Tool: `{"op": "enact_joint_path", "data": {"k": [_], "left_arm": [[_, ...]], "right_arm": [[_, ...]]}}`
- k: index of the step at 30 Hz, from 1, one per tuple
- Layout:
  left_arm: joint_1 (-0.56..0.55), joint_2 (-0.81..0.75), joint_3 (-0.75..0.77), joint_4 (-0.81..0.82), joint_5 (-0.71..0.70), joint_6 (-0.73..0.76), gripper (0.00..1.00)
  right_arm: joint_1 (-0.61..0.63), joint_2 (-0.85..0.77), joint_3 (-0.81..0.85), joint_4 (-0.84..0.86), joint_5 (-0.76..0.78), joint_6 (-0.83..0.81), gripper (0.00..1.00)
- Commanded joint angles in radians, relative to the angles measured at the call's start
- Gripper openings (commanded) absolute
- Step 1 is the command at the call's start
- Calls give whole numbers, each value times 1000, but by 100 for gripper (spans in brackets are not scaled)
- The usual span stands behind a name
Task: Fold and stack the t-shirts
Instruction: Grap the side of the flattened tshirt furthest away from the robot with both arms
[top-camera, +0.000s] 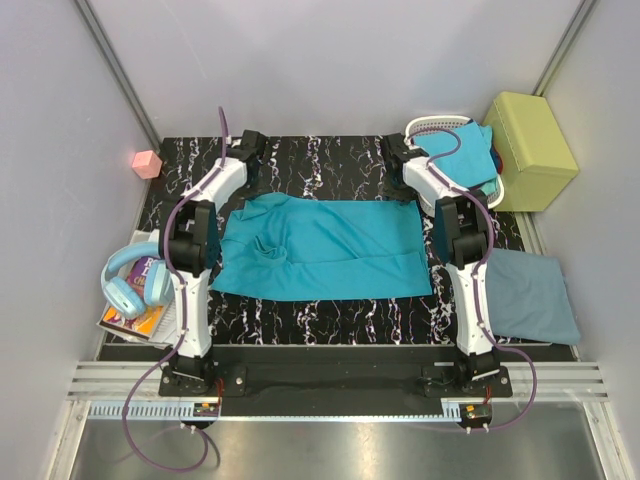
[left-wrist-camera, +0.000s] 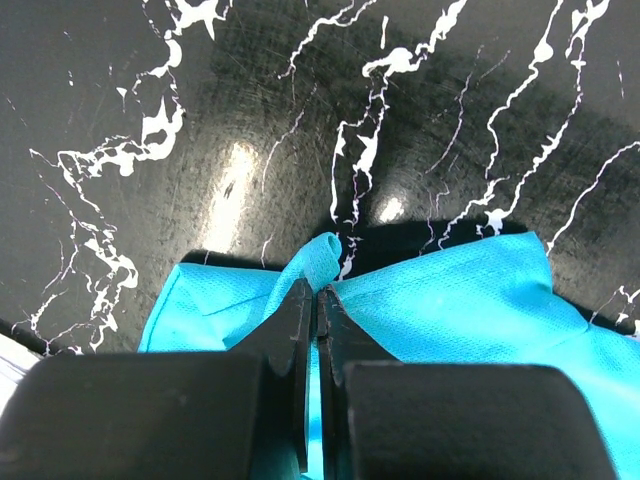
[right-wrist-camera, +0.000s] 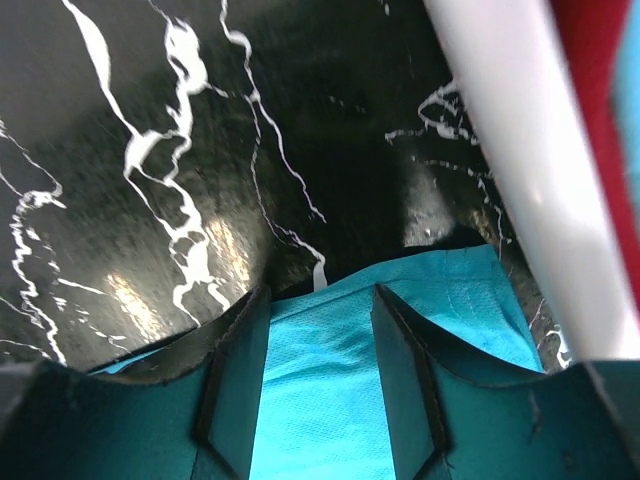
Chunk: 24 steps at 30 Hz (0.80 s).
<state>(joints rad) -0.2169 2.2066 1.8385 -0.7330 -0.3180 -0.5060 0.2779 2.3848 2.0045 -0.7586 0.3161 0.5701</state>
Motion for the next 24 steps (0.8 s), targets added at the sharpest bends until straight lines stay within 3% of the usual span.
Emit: {"op": "enact_joint_path", "data": {"k": [1,6,18,24], "left_arm": [[-12,-33,21,1,-10,-9,0],[-19,-33,13,-5,-18,-17,0],[-27,-59,-12,-9,-32,-20,0],[-35,-85,-22,-9,-36,-23,0]], "right_arm": [[-78,-15,-90,-93,104,56,53],[-78,-19,-107,-84,106,48,53],[-78,-35,-136,-79,94,57,2],[-77,-87,-154,-64,77,53,0]]}}
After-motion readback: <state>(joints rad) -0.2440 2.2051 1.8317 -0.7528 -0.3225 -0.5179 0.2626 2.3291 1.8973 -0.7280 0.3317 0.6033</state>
